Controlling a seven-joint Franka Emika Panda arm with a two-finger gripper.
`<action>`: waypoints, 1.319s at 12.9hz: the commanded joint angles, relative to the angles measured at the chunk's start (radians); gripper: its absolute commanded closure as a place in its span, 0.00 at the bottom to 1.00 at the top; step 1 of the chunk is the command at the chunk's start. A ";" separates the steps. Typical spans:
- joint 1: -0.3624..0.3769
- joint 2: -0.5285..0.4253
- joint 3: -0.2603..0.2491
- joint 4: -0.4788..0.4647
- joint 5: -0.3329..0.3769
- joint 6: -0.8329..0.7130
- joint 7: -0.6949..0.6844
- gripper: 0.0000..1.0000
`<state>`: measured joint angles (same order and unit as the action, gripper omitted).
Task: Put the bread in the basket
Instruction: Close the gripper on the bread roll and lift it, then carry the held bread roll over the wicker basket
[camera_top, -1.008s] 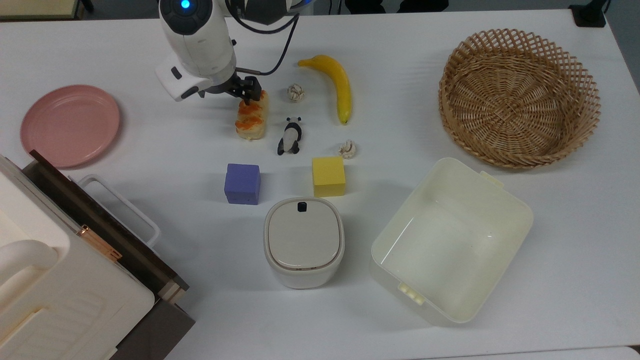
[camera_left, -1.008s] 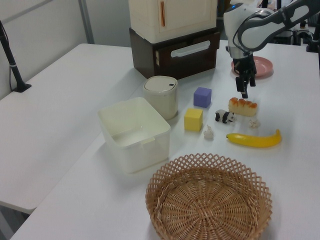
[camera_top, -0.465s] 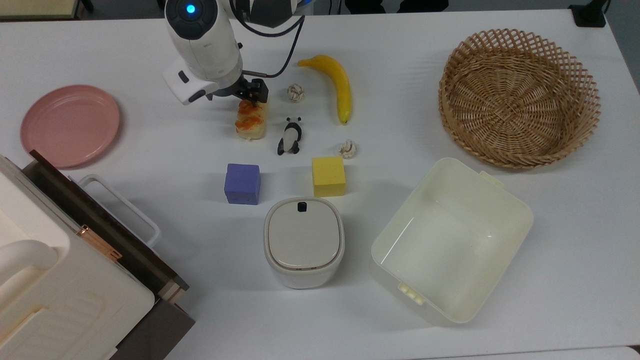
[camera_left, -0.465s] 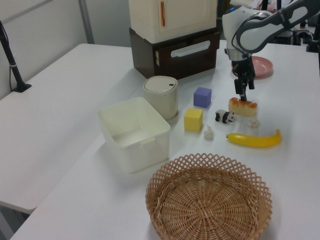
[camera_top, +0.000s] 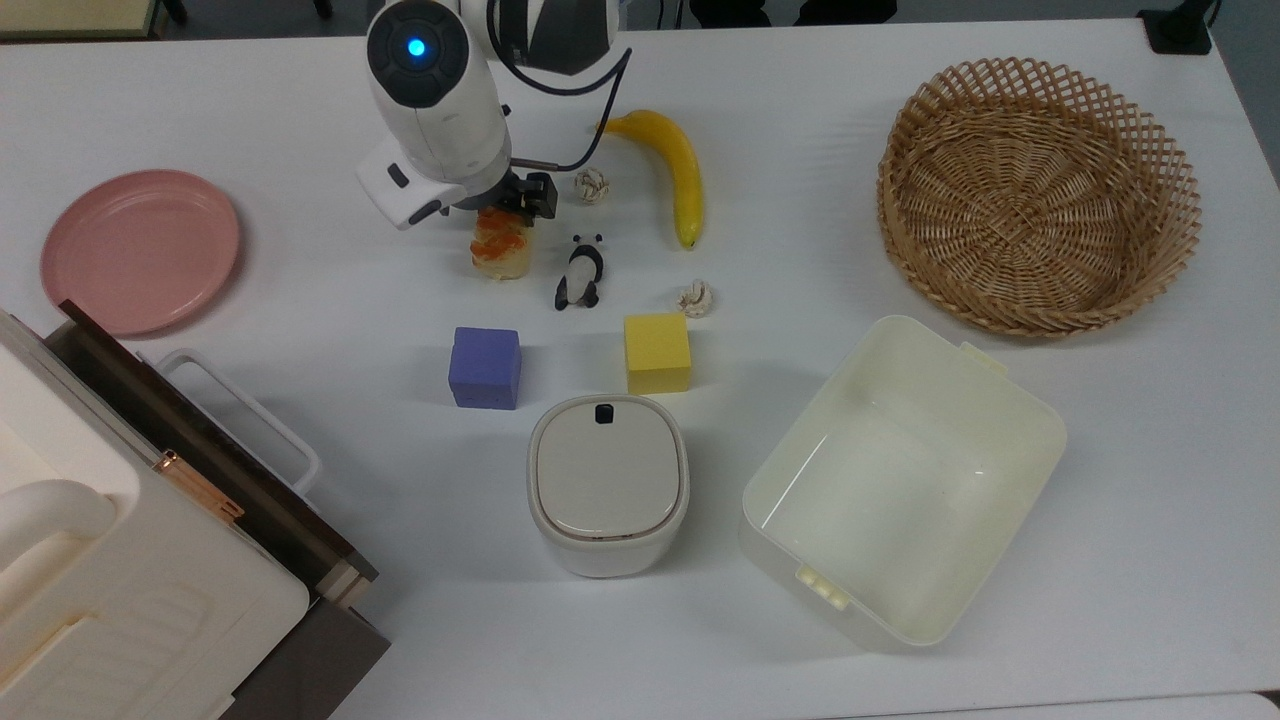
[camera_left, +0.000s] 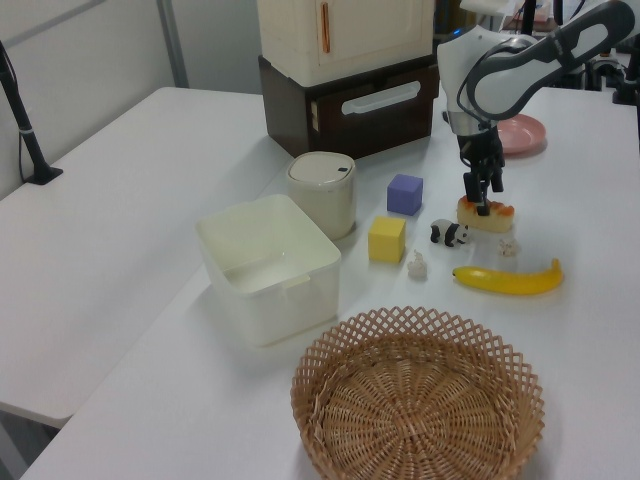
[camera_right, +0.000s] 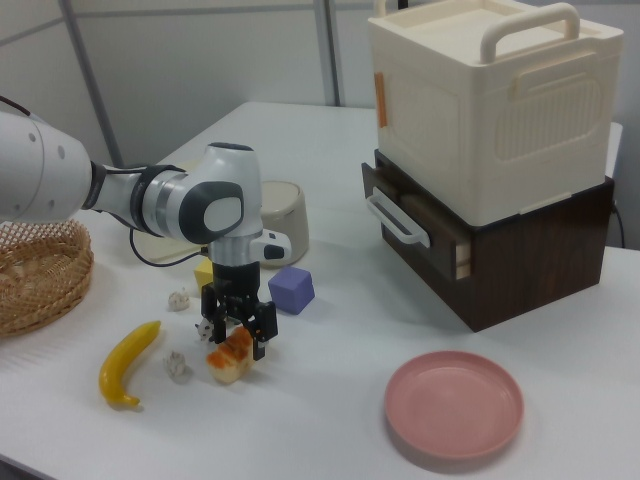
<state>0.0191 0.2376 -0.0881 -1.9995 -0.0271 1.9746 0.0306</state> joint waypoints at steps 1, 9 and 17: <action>0.009 0.020 0.008 -0.013 0.016 0.061 0.034 0.18; -0.004 -0.035 0.033 0.019 0.015 -0.014 0.049 0.78; 0.250 -0.070 0.062 0.246 0.015 -0.188 0.182 0.78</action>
<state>0.1466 0.1694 -0.0200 -1.8272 -0.0250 1.8286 0.1300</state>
